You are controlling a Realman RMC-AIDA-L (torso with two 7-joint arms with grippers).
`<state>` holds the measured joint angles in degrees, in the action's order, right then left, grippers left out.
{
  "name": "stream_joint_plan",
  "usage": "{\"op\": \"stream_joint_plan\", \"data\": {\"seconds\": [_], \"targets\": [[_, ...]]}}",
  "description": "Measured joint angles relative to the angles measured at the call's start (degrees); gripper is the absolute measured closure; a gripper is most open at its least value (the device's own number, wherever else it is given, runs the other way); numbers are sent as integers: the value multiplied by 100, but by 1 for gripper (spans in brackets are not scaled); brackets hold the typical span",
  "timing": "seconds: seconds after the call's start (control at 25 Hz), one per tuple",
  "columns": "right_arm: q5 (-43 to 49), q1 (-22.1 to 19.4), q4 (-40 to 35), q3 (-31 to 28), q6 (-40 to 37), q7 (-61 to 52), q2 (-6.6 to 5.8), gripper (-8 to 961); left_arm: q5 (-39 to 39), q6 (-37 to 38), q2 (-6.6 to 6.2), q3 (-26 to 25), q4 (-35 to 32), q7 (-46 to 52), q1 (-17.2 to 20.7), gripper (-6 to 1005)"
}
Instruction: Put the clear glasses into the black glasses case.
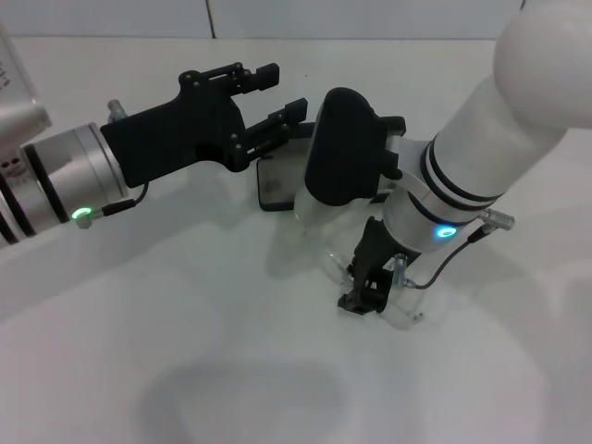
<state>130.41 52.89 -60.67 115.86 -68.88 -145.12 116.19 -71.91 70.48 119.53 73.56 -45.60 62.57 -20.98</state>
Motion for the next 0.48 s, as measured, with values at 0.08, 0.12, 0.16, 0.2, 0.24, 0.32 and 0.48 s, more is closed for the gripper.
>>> {"op": "stream_joint_plan", "data": {"seconds": [0.08, 0.12, 0.16, 0.2, 0.24, 0.32, 0.48], "targets": [[10, -24, -37, -3, 1, 5, 0, 526, 1, 0, 0, 0, 0, 0, -2, 481], [24, -32, -54, -11, 2, 9, 0, 554, 1, 0, 0, 0, 0, 0, -2, 481], [36, -39, -62, -15, 2, 12, 0, 581, 2, 0, 0, 0, 0, 0, -2, 481], [47, -43, -66, -19, 1, 18, 0, 609, 2, 0, 0, 1, 0, 0, -2, 481], [53, -43, -69, -23, 0, 30, 0, 630, 2, 0, 0, 3, 0, 0, -2, 481], [58, -56, -73, -57, -6, 96, 0, 673, 2, 1, 0, 6, 0, 0, 4, 481], [66, -206, -131, -350, -177, 351, -21, 742, 3, 30, 0, 2, 0, 1, 54, 481]]}}
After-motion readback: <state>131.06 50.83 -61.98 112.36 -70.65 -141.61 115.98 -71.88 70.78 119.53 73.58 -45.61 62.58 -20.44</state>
